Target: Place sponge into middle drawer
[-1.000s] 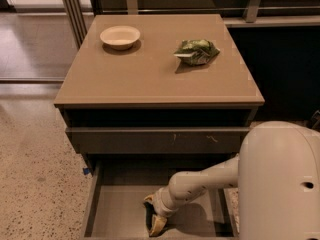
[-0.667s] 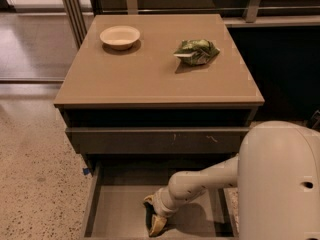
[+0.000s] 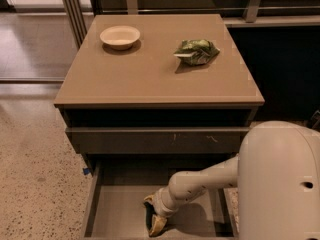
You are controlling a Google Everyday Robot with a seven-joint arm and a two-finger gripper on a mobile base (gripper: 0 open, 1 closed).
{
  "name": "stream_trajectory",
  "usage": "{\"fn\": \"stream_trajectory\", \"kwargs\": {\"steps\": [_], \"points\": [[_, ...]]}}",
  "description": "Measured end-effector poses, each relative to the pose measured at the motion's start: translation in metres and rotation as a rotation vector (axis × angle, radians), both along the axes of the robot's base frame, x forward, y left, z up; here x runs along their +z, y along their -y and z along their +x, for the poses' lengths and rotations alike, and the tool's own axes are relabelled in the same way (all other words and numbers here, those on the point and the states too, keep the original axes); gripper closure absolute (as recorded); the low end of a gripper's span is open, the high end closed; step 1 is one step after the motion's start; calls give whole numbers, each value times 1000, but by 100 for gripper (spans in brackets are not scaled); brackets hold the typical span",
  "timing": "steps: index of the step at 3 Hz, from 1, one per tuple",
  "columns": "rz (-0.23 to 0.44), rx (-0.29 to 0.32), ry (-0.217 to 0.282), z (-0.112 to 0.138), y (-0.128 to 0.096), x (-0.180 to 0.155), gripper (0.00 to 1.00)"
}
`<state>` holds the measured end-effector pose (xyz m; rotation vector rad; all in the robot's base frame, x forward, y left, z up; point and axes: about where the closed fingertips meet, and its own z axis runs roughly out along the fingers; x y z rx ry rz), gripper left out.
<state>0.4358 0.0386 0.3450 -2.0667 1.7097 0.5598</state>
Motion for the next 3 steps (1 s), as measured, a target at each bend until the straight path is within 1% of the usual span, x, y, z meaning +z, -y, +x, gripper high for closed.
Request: {"fn": "stream_trajectory", "kwargs": {"steps": [1, 2, 3], "points": [[0, 0, 0, 0, 0, 0, 21], [0, 0, 0, 0, 0, 0, 0], [0, 0, 0, 0, 0, 0, 0]]}}
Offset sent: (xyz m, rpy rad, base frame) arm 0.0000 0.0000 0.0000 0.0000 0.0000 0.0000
